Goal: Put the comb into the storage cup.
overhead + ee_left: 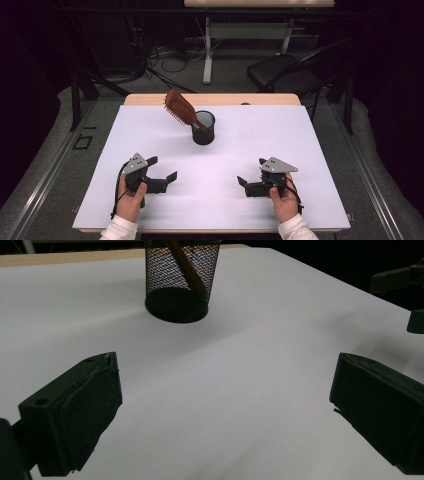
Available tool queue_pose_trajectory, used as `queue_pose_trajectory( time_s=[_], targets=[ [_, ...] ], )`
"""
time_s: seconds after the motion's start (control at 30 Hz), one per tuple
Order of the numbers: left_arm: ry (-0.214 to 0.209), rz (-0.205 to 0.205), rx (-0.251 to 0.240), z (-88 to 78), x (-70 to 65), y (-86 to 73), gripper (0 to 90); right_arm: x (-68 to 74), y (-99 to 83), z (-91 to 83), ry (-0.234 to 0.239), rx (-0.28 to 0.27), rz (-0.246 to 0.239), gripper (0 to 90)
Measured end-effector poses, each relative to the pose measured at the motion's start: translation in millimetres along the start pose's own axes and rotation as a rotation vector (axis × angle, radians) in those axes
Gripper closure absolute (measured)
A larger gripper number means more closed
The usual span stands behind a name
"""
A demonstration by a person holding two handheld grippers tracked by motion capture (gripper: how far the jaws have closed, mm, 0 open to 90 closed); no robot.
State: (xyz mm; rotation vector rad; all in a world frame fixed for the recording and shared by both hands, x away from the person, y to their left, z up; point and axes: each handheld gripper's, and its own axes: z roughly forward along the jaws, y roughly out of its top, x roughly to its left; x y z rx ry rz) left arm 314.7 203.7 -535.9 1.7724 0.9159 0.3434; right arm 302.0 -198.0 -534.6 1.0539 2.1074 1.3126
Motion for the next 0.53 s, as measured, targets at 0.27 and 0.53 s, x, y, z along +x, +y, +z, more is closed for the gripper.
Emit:
queue_pose_trajectory(
  time_s=[0.27, 0.53],
  targets=[
    [-0.001, -0.004, 0.001, 0.4, 0.3, -0.7, 0.5, -0.1, -0.5, 0.5, -0.002, 0.005, -0.001, 0.1],
    [-0.002, -0.007, -0.004, -0.2, 0.9, -0.8, 0.4, -0.4, -0.5, 0.3, -0.002, 0.000, 0.002, 0.1]
  ],
)
